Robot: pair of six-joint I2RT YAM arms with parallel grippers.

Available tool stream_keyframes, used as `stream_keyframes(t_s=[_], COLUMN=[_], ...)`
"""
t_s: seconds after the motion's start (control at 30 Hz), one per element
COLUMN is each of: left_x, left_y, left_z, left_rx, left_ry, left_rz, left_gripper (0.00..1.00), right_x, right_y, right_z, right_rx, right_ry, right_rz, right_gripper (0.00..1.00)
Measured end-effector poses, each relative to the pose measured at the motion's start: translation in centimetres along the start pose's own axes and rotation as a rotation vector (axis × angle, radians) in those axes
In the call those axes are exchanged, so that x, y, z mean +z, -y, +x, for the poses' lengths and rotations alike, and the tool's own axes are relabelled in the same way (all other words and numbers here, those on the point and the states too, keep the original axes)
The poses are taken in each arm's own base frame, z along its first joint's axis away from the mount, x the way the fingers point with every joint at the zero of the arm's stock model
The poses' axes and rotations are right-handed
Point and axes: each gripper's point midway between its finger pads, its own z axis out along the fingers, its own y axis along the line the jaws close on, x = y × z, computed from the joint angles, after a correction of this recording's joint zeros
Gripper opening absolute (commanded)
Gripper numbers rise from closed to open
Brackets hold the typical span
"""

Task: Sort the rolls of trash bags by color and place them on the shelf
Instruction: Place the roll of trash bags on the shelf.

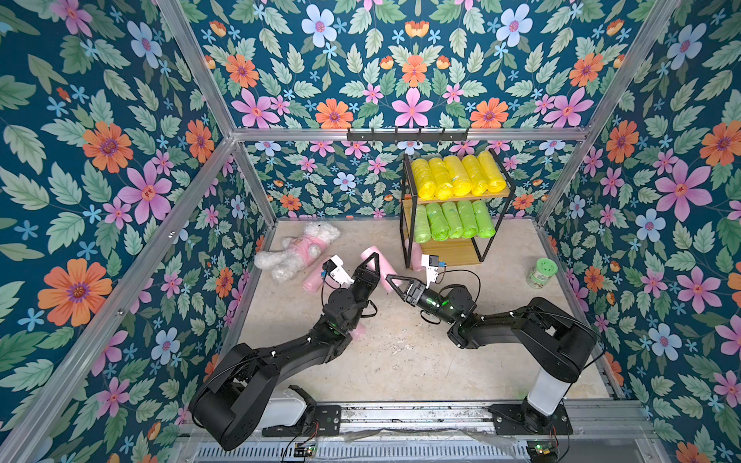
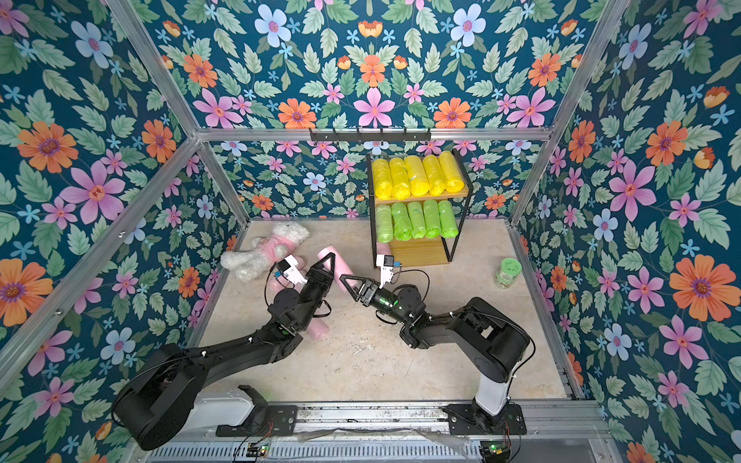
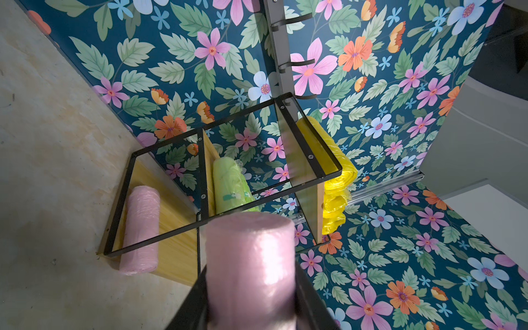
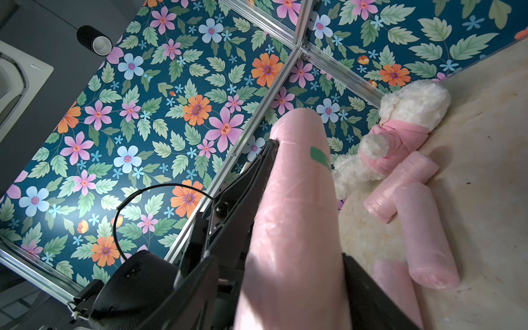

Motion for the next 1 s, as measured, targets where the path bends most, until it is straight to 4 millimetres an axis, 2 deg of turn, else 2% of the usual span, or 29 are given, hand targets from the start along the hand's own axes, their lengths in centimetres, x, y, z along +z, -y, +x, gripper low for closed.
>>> stream_keyframes(t_s=[0.23, 0.37, 0.5, 0.63, 0.9, 1.0], left_x=[0.0, 0.0, 0.0, 0.0, -0.1, -0.1], left_y=[0.2, 0.3, 0.1, -0.6, -1.8, -1.7], left_z=[0.1, 0.2, 0.3, 0.5, 1.7, 2.2], left_rx=[-0.003, -0.008, 0.000, 0.021, 0.077, 0.115], left_ry=[-0.004, -0.007, -0.013, -0.022, -0.087, -0.132], left_rz=[0.010, 0.014, 0.012, -0.016, -0.065, -0.086], left_gripper=[0.29, 0.39, 0.57, 0.70, 0.84, 0.88], right_x=[-0.1, -0.2, -0.7, -1.2, -2.5, -3.4], right_y=[0.4, 0.3, 0.3, 0.5, 0.8, 0.9], right_z=[-0.1, -0.2, -0.5, -1.1, -2.1, -3.0], right_rx=[0.006, 0.006, -0.003, -0.015, -0.047, -0.065], right_ry=[0.007, 0.003, 0.003, 0.004, 0.006, 0.030], right_rz=[0.027, 0.045, 0.073, 0.099, 0.179, 0.209], right_gripper=[0.39, 0.36, 0.33, 0.31, 0.29, 0.29])
